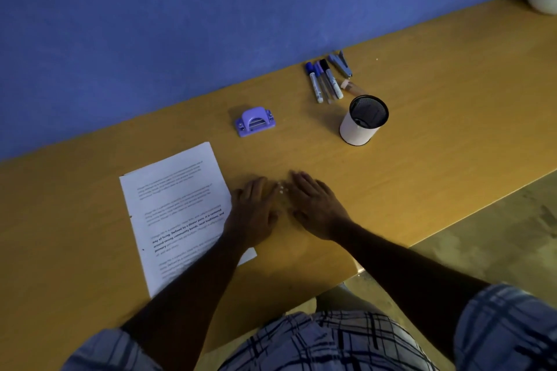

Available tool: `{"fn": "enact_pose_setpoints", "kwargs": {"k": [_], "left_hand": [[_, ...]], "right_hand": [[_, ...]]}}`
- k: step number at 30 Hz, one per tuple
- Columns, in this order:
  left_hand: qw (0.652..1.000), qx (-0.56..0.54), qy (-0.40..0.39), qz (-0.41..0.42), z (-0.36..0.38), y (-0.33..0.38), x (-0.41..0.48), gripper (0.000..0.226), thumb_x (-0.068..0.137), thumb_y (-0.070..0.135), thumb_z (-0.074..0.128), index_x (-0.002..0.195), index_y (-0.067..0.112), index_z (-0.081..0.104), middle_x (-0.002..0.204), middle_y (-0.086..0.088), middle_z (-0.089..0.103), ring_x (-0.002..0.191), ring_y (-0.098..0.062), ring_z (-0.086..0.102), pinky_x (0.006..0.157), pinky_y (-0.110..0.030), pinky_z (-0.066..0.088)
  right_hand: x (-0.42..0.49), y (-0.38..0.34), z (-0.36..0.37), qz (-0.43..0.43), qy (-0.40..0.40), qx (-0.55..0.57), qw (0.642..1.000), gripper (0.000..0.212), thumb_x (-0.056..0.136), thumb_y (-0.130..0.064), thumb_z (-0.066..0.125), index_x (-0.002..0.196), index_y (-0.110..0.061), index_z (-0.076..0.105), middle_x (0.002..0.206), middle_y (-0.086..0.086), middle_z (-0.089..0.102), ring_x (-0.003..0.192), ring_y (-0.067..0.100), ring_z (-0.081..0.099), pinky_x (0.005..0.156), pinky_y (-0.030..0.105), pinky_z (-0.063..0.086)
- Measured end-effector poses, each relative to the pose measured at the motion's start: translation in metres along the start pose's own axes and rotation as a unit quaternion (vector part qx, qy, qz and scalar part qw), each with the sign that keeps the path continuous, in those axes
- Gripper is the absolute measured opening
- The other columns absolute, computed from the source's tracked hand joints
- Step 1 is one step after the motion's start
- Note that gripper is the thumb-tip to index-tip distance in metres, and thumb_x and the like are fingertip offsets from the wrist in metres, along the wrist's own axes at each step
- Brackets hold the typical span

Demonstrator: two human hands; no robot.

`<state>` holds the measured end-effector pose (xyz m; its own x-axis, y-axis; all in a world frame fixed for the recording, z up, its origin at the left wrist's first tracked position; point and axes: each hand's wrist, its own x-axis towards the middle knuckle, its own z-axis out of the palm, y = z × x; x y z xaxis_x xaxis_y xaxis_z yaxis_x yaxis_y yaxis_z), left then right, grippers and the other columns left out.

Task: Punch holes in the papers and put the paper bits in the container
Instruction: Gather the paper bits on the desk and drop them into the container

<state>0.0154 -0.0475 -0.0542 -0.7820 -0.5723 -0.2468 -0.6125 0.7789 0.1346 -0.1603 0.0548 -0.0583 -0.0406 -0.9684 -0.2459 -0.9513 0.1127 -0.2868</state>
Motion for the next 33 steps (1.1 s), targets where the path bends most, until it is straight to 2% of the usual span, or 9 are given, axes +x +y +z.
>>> {"fn": "enact_pose_setpoints", "kwargs": {"k": [6, 14, 19, 22, 25, 27, 29, 30, 33], "left_hand": [[1.000, 0.023, 0.001, -0.001, 0.007, 0.003, -0.001, 0.067, 0.094, 0.055, 0.035, 0.153, 0.032, 0.013, 0.159, -0.012, 0.016, 0.143, -0.032, 0.022, 0.108, -0.052, 0.028], [0.998, 0.042, 0.034, -0.013, 0.012, 0.013, -0.004, 0.069, 0.090, 0.054, 0.026, 0.152, 0.024, 0.023, 0.156, -0.018, 0.024, 0.137, -0.035, 0.030, 0.103, -0.052, 0.029], [0.999, 0.024, 0.035, -0.019, 0.013, 0.014, -0.002, 0.066, 0.091, 0.053, 0.030, 0.150, 0.024, 0.028, 0.154, -0.018, 0.029, 0.136, -0.036, 0.033, 0.103, -0.053, 0.031], [0.995, -0.067, 0.078, -0.007, 0.010, 0.011, 0.001, 0.053, 0.093, 0.045, 0.040, 0.143, 0.025, 0.043, 0.148, -0.015, 0.038, 0.133, -0.032, 0.037, 0.101, -0.048, 0.036], [0.947, -0.293, 0.126, -0.036, 0.005, 0.011, 0.010, 0.035, 0.096, 0.024, 0.052, 0.129, 0.014, 0.058, 0.131, -0.011, 0.055, 0.123, -0.026, 0.049, 0.102, -0.038, 0.041], [0.858, -0.493, 0.103, -0.102, -0.006, 0.016, 0.015, 0.026, 0.097, 0.015, 0.051, 0.119, 0.009, 0.063, 0.115, -0.004, 0.065, 0.113, -0.023, 0.059, 0.094, -0.029, 0.051], [0.758, -0.631, 0.053, -0.158, -0.019, 0.024, 0.020, 0.024, 0.099, 0.013, 0.048, 0.115, 0.007, 0.065, 0.110, -0.007, 0.068, 0.106, -0.021, 0.064, 0.082, -0.016, 0.052], [0.741, -0.648, 0.044, -0.170, -0.024, 0.027, 0.023, 0.025, 0.100, 0.015, 0.046, 0.114, 0.007, 0.066, 0.112, -0.012, 0.069, 0.103, -0.019, 0.064, 0.078, -0.015, 0.051], [0.742, -0.654, 0.034, -0.147, -0.041, 0.037, 0.030, 0.031, 0.101, 0.015, 0.040, 0.118, 0.005, 0.064, 0.116, -0.015, 0.067, 0.105, -0.020, 0.063, 0.075, -0.021, 0.049]], "right_hand": [[-0.004, -0.004, 0.013, 0.004, 0.003, -0.048, 0.999, 0.068, 0.096, -0.054, 0.023, 0.155, -0.028, -0.001, 0.164, 0.008, -0.006, 0.150, 0.028, -0.007, 0.118, 0.046, 0.002], [-0.004, -0.015, 0.018, 0.042, 0.009, -0.048, 0.998, 0.071, 0.095, -0.061, 0.011, 0.156, -0.024, 0.003, 0.164, 0.007, -0.010, 0.150, 0.027, -0.010, 0.119, 0.051, 0.003], [-0.004, -0.016, 0.017, 0.045, 0.008, -0.008, 0.999, 0.068, 0.098, -0.058, 0.018, 0.155, -0.027, -0.001, 0.163, 0.004, -0.015, 0.149, 0.024, -0.016, 0.119, 0.046, -0.004], [-0.002, -0.016, 0.010, 0.058, 0.039, 0.118, 0.991, 0.062, 0.100, -0.042, 0.035, 0.155, -0.024, 0.013, 0.164, 0.003, 0.001, 0.151, 0.021, -0.006, 0.120, 0.044, 0.000], [-0.002, -0.018, -0.001, 0.104, 0.124, 0.326, 0.932, 0.045, 0.097, -0.013, 0.048, 0.142, -0.012, 0.045, 0.151, 0.009, 0.041, 0.142, 0.023, 0.033, 0.116, 0.034, 0.025], [-0.002, -0.021, -0.014, 0.166, 0.140, 0.480, 0.850, 0.034, 0.095, -0.002, 0.049, 0.126, -0.012, 0.059, 0.131, 0.006, 0.059, 0.122, 0.019, 0.054, 0.108, 0.035, 0.041], [-0.002, -0.021, -0.026, 0.206, 0.127, 0.606, 0.758, 0.028, 0.095, -0.001, 0.049, 0.113, -0.013, 0.067, 0.118, 0.003, 0.066, 0.110, 0.017, 0.060, 0.101, 0.037, 0.047], [-0.002, -0.020, -0.031, 0.216, 0.118, 0.649, 0.720, 0.028, 0.095, -0.002, 0.048, 0.111, -0.012, 0.068, 0.116, 0.004, 0.068, 0.111, 0.018, 0.061, 0.098, 0.035, 0.048], [-0.005, -0.012, -0.044, 0.226, 0.095, 0.735, 0.632, 0.032, 0.098, -0.004, 0.040, 0.120, -0.006, 0.064, 0.122, 0.010, 0.068, 0.116, 0.020, 0.063, 0.099, 0.034, 0.045]]}}
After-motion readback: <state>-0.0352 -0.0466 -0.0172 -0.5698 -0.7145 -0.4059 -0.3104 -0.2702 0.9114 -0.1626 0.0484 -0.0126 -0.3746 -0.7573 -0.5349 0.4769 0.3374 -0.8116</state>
